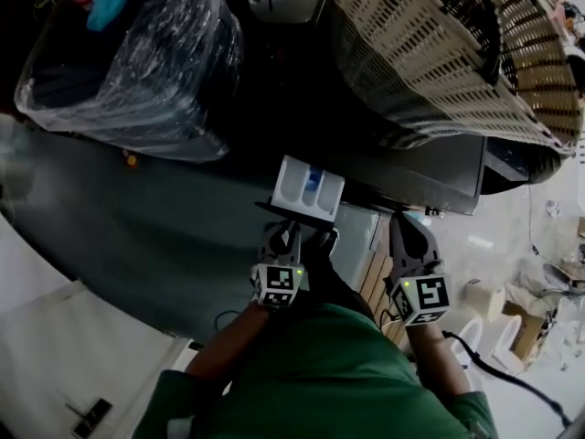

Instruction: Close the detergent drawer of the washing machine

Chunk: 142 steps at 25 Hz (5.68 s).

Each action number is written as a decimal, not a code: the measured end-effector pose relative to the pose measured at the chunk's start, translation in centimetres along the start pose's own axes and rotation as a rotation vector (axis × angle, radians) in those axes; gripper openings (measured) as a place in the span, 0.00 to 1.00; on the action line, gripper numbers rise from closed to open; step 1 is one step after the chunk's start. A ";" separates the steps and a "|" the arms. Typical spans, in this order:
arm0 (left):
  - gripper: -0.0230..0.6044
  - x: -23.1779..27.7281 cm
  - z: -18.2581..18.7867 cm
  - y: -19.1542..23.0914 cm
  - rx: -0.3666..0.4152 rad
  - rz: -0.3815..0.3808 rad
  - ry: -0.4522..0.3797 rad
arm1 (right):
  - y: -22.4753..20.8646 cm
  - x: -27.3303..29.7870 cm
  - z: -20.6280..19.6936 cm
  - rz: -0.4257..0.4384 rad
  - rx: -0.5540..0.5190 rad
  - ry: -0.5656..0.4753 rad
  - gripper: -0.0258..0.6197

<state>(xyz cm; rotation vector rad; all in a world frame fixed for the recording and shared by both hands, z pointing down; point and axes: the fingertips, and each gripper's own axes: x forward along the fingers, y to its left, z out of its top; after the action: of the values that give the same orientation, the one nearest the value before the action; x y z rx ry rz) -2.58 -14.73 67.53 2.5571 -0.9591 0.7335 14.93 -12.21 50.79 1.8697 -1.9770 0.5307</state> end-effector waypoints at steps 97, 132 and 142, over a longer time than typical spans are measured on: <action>0.10 -3.2 27.5 2.4 0.063 0.007 -0.360 | -3.0 -0.3 13.1 0.041 -0.034 -0.303 0.08; 0.10 -7.0 33.1 -0.4 0.099 -0.070 -0.479 | -4.8 -4.4 18.1 -0.007 -0.105 -0.441 0.07; 0.10 -6.9 32.6 -0.6 0.084 -0.071 -0.472 | -4.7 -4.7 17.8 -0.015 -0.094 -0.402 0.08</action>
<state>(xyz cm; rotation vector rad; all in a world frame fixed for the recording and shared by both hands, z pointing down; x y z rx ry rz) 4.89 -25.36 36.88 2.8866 -0.9768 0.1487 19.78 -17.41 33.13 2.0530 -2.1829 0.0538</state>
